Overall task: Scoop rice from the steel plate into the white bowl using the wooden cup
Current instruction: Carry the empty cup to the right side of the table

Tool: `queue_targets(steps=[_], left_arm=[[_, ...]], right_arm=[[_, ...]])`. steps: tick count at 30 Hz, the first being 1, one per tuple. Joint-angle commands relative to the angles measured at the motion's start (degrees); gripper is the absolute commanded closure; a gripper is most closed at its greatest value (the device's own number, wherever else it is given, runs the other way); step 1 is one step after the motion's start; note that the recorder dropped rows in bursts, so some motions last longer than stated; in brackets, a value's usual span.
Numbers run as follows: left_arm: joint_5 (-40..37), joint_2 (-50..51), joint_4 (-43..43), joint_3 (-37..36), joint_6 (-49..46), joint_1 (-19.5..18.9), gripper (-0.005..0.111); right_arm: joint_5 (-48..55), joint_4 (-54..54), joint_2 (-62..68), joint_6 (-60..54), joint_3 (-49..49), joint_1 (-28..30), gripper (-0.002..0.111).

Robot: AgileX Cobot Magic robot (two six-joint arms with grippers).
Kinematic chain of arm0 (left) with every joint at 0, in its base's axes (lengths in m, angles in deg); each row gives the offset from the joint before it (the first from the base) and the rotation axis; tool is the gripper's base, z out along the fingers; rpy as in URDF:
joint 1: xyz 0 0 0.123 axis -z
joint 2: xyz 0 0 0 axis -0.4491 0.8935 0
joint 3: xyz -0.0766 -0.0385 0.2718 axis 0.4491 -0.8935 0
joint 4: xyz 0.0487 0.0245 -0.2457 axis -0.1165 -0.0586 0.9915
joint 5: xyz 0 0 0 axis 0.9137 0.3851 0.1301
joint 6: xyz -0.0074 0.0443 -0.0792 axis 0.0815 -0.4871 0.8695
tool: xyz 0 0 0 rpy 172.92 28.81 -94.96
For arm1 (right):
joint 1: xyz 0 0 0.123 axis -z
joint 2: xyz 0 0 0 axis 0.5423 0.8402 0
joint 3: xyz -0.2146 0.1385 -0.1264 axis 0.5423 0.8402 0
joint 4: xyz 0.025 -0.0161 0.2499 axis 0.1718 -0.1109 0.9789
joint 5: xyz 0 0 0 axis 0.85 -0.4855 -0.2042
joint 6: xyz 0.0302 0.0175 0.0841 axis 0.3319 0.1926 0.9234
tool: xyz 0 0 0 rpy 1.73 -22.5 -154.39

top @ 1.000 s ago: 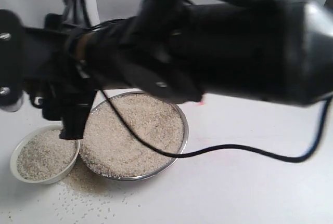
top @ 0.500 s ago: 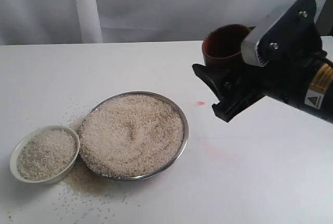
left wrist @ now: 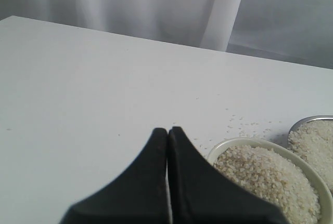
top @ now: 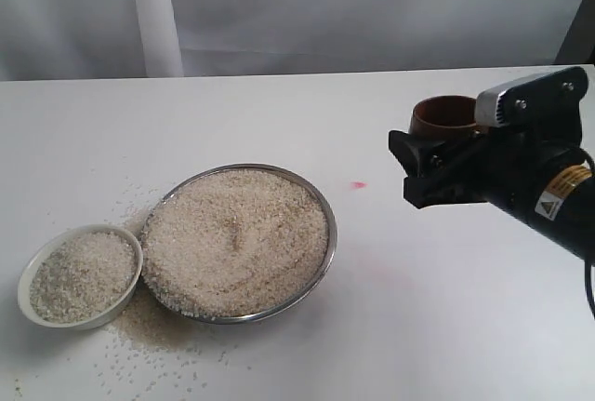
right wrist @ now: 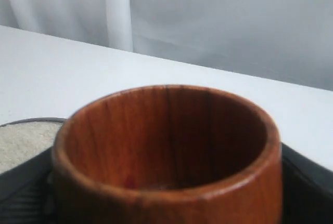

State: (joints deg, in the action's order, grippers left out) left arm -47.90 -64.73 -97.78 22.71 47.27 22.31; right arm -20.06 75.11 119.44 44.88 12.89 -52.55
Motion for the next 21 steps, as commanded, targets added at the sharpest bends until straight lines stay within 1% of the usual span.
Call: queue_targets(steps=[1,9,15,21], left_arm=[[0.35,0.02,0.33,0.08,0.09,0.37,0.107],[0.35,0.02,0.33,0.08,0.09,0.37,0.107],[0.35,0.02,0.33,0.08,0.09,0.37,0.107],[0.35,0.02,0.33,0.08,0.09,0.37,0.107]], right_arm=[[-7.55,5.42,7.03,-3.63,0.36,0.50,0.108],[-16.52,15.60,18.13,-4.08,0.36,0.50,0.108],[-17.73,21.08,23.00,-4.36,0.36,0.50,0.108],[-18.21,21.51,25.47,-4.36,0.36,0.50,0.108]])
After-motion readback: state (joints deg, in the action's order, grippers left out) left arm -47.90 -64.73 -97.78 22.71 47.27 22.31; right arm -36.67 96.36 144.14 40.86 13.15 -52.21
